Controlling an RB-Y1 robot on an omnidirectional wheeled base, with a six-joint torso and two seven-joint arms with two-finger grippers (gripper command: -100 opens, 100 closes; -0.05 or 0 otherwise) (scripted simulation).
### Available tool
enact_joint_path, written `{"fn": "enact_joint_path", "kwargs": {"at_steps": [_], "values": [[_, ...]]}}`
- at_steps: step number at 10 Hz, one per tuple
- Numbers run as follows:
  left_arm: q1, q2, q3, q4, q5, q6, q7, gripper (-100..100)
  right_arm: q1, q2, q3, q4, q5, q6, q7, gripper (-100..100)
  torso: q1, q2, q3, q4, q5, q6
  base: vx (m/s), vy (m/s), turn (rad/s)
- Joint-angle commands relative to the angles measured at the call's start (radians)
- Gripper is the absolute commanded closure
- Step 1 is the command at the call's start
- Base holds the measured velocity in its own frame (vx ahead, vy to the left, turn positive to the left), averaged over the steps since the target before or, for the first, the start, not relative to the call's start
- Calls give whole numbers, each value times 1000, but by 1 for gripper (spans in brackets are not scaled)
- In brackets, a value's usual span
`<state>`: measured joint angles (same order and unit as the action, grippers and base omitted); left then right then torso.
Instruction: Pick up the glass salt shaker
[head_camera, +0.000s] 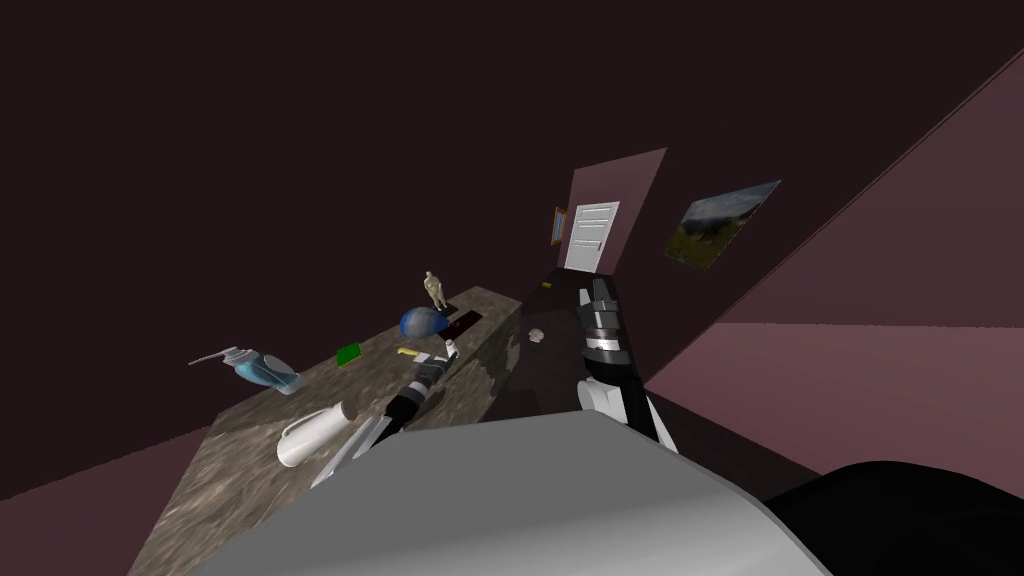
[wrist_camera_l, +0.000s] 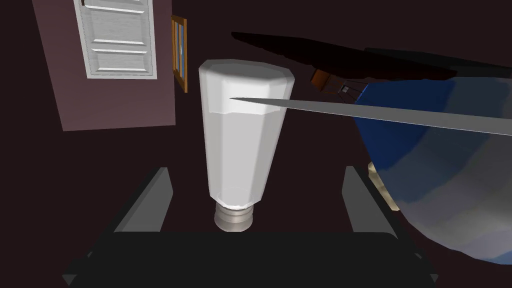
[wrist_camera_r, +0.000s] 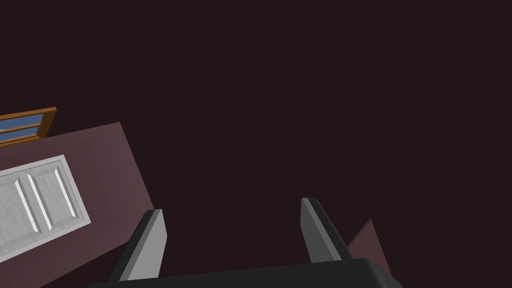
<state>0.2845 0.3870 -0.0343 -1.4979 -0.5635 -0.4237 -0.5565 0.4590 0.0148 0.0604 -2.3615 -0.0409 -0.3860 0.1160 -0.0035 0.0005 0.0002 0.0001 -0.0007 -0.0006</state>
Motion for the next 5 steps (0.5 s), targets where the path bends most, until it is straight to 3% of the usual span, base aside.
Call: {"fn": "enact_joint_path", "kwargs": {"at_steps": [1,2,3,5], "values": [[-50,10,-14,50,20,-21,-6,-100,0,0,0,0,0,0,0,0,0,0,0,0,0,0,-67,-24,59],[-81,10,-14,80,20,-21,-6,-100,0,0,0,0,0,0,0,0,-1,2,1,0,0,0,-61,-31,35],[-84,10,-14,105,20,-21,-6,-100,0,0,0,0,0,0,0,0,-1,2,1,0,0,0,-22,-18,-3],[-151,17,-28,165,39,-44,-14,-100,0,0,0,0,0,0,0,0,-1,1,0,0,0,0,-44,-27,50]]}}
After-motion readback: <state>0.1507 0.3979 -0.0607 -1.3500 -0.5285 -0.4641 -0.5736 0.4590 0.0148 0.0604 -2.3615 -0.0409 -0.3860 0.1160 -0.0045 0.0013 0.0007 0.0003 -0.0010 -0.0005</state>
